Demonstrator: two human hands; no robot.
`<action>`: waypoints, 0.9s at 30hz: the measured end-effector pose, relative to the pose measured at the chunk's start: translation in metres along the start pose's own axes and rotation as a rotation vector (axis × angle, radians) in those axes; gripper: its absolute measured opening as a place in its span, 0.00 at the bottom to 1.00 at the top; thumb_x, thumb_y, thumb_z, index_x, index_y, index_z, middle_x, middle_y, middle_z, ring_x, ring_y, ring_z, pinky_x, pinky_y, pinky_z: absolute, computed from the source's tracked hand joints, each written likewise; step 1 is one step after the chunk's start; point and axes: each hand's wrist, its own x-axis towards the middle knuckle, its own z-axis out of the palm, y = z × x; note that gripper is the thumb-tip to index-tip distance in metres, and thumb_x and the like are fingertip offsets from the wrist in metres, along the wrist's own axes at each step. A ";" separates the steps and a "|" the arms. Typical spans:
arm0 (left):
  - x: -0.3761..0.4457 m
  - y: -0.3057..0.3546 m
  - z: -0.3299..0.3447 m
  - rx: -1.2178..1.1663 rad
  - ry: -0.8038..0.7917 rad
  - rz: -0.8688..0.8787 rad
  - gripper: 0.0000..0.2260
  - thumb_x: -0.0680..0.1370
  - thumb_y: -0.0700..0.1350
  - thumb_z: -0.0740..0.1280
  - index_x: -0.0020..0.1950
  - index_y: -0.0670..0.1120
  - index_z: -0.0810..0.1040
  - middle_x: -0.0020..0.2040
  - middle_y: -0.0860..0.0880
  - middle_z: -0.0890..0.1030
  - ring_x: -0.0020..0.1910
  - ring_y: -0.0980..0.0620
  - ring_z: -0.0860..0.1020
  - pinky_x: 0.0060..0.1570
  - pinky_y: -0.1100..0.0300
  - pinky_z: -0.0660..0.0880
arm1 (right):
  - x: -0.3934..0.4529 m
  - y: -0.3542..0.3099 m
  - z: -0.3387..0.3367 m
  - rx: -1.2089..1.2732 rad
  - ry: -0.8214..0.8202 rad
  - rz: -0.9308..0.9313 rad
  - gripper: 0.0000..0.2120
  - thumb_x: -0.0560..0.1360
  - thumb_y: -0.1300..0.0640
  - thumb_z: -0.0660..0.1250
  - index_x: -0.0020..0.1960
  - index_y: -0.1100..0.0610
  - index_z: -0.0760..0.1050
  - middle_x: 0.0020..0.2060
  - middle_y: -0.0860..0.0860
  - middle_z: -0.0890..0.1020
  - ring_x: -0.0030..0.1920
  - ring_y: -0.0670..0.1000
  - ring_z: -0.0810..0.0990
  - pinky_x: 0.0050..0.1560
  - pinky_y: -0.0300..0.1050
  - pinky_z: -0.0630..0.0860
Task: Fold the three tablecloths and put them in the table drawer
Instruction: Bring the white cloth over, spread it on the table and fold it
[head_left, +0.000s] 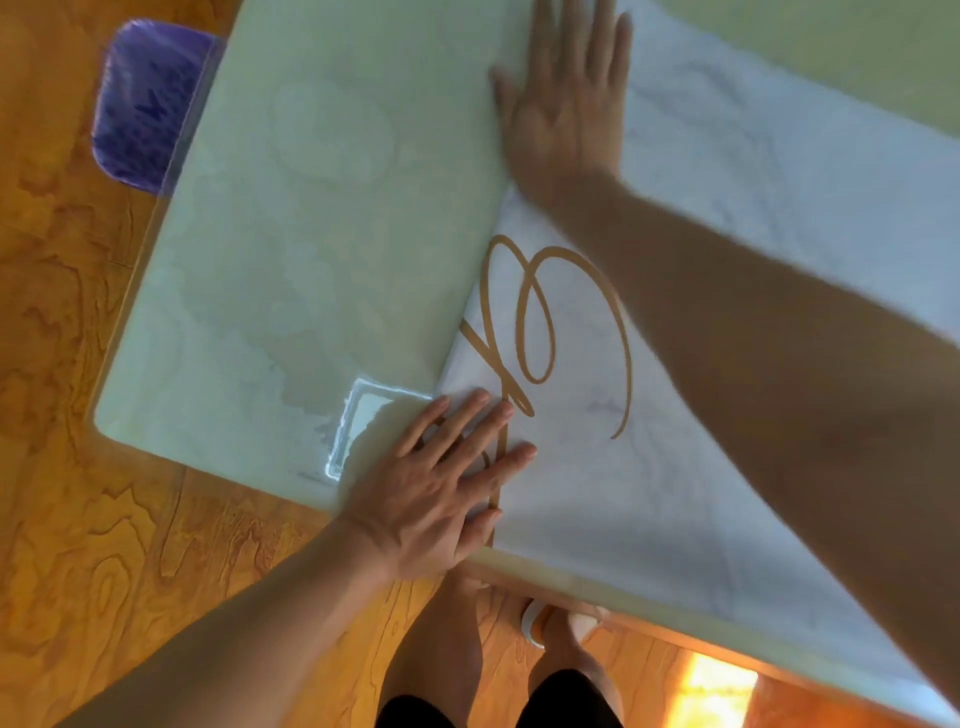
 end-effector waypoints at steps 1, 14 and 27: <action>-0.001 0.001 -0.001 0.000 -0.025 -0.005 0.30 0.82 0.60 0.55 0.83 0.54 0.55 0.84 0.41 0.49 0.82 0.39 0.47 0.79 0.40 0.49 | -0.034 -0.004 0.004 0.014 -0.015 -0.050 0.34 0.82 0.40 0.45 0.81 0.58 0.56 0.80 0.60 0.57 0.80 0.64 0.52 0.79 0.61 0.47; 0.000 -0.006 -0.032 0.024 -0.269 0.101 0.46 0.74 0.75 0.54 0.82 0.56 0.36 0.82 0.43 0.32 0.80 0.42 0.32 0.77 0.41 0.39 | -0.434 0.180 -0.036 0.001 -0.434 -0.205 0.34 0.83 0.40 0.56 0.82 0.57 0.53 0.81 0.57 0.51 0.81 0.61 0.47 0.76 0.64 0.59; -0.002 0.004 -0.025 0.279 -0.076 0.320 0.35 0.80 0.65 0.59 0.81 0.46 0.62 0.80 0.35 0.58 0.78 0.27 0.57 0.68 0.24 0.60 | -0.454 0.193 -0.027 0.053 -0.408 -0.156 0.34 0.81 0.38 0.58 0.81 0.54 0.57 0.81 0.55 0.54 0.81 0.60 0.49 0.77 0.63 0.56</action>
